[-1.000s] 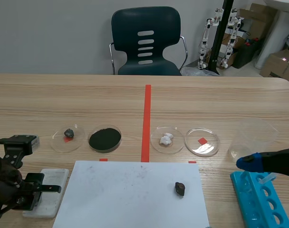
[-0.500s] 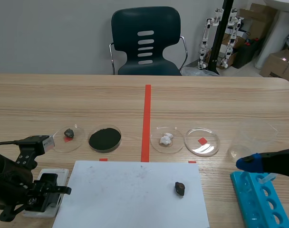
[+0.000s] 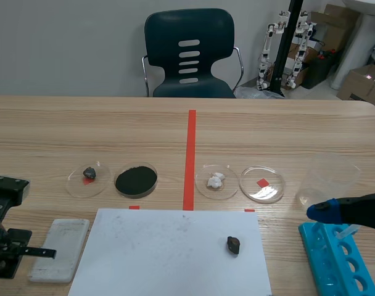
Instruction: Rub the mineral on the streak plate below the first streak
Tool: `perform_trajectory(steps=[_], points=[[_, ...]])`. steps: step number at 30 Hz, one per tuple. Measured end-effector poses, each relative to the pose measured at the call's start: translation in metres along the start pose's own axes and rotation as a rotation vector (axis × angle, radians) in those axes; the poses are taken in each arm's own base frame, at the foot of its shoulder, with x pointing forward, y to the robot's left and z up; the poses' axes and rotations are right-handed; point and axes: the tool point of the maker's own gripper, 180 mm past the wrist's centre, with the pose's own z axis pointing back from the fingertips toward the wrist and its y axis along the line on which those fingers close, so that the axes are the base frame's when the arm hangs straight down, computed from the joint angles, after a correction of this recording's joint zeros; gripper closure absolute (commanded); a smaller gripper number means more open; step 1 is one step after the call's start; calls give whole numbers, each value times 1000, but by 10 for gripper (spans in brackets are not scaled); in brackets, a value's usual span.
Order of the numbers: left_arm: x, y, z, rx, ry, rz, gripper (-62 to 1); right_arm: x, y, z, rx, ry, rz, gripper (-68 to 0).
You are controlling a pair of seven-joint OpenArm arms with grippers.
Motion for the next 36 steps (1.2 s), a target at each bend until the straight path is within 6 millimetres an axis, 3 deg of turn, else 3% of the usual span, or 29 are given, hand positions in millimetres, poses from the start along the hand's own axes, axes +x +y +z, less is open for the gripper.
perform_trajectory(steps=[11, 16, 23, 26, 36], points=[[10, 0, -1, -3, -108, 11, -130, 0, 0, 0, 0, 0, 0, -679], [19, -6, 13, -56, -228, 34, -130, 0, 0, 0, 0, 0, 0, -679], [60, -10, 60, -124, -524, 12, -130, 0, 0, 0, 0, 0, 0, -679], [69, -24, 84, -205, -631, -28, -130, 0, 0, 0, 0, 0, 0, -679], [57, -81, 163, -505, -896, -194, -130, 0, 0, 0, 0, 0, 0, -679]])
